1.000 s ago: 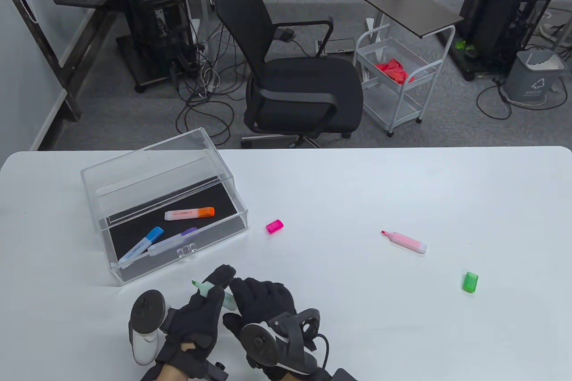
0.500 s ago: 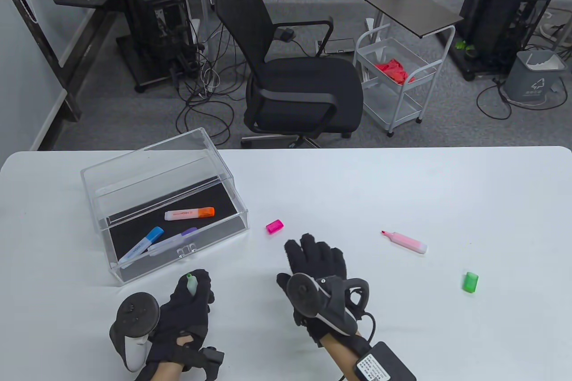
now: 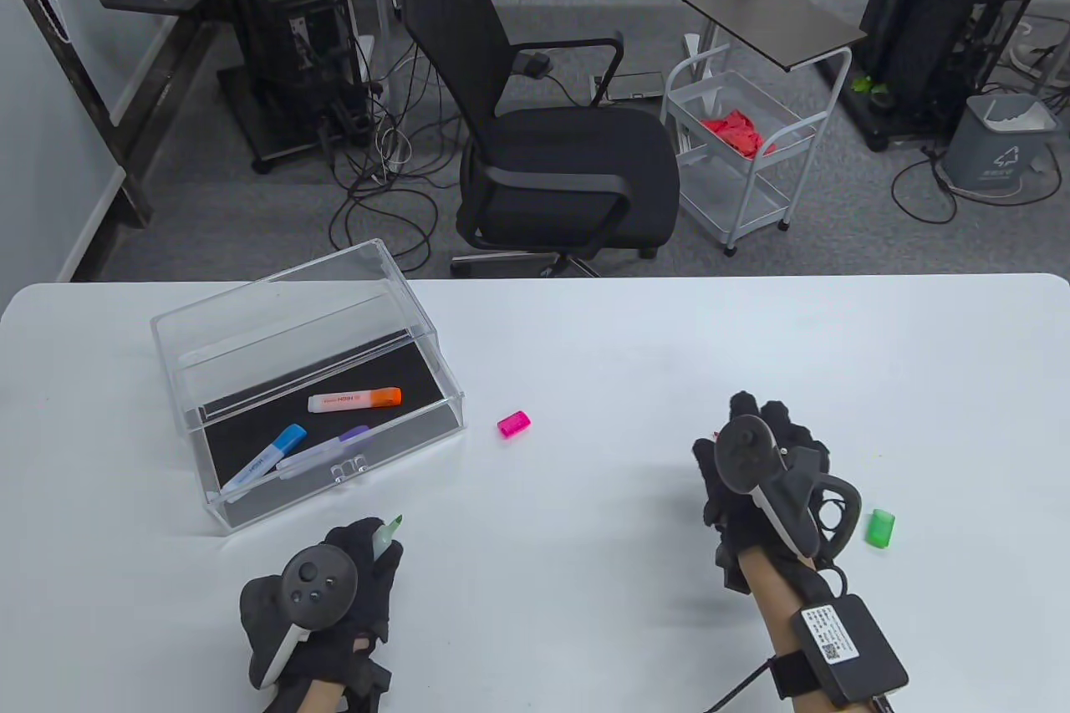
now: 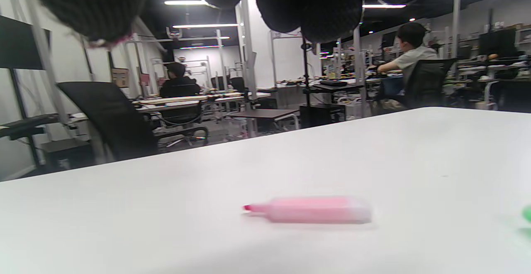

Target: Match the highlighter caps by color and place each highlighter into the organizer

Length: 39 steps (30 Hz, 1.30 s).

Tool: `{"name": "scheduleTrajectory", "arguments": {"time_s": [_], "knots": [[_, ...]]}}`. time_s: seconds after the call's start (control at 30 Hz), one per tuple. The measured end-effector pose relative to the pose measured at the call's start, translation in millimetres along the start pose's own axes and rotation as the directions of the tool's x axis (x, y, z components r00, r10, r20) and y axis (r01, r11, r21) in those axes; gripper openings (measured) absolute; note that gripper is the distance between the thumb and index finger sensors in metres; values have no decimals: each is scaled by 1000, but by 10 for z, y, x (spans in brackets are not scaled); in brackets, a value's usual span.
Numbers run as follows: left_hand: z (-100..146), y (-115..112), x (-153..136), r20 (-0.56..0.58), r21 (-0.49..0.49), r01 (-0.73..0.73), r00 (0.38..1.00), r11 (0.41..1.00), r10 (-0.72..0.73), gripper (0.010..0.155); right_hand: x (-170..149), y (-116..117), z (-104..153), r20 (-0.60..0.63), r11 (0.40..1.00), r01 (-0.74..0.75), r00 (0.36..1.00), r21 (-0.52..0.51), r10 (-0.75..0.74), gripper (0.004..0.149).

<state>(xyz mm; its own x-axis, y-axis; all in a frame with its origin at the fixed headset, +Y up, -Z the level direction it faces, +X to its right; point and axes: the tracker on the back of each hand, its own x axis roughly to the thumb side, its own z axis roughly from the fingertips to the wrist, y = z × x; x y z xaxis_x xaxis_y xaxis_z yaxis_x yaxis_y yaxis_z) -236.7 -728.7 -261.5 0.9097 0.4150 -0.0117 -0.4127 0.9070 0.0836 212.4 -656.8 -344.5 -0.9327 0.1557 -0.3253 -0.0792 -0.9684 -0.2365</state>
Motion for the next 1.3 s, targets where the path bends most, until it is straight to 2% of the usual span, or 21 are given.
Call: {"name": "scheduleTrajectory", "arguments": {"time_s": [0.2, 0.37, 0.6, 0.73, 0.97, 1.1, 1.3], "knots": [[-19, -24, -44, -13, -23, 41, 999, 999, -42, 54, -449, 60, -249, -160, 990, -139, 977, 32, 143, 75], [-29, -28, -51, -16, -32, 63, 998, 997, -64, 54, -912, 251, -350, -328, 984, -109, 933, 141, 150, 78], [-35, -61, -31, -8, -55, 102, 995, 993, -103, 55, -1399, 574, -388, -477, 955, -12, 865, 296, 159, 77], [-39, -75, -24, -5, -60, 116, 993, 991, -116, 54, -1513, 706, -401, -509, 929, -15, 833, 370, 216, 78], [-58, -111, -18, -7, -76, 137, 990, 988, -138, 55, -1551, 831, -419, -524, 918, -64, 804, 392, 280, 76], [-69, -134, -13, -9, -83, 155, 988, 984, -156, 55, -1541, 871, -409, -528, 918, -113, 788, 380, 316, 68], [-71, -138, -5, -12, -91, 169, 985, 981, -171, 55, -1567, 870, -393, -533, 925, -102, 791, 367, 299, 53]]}}
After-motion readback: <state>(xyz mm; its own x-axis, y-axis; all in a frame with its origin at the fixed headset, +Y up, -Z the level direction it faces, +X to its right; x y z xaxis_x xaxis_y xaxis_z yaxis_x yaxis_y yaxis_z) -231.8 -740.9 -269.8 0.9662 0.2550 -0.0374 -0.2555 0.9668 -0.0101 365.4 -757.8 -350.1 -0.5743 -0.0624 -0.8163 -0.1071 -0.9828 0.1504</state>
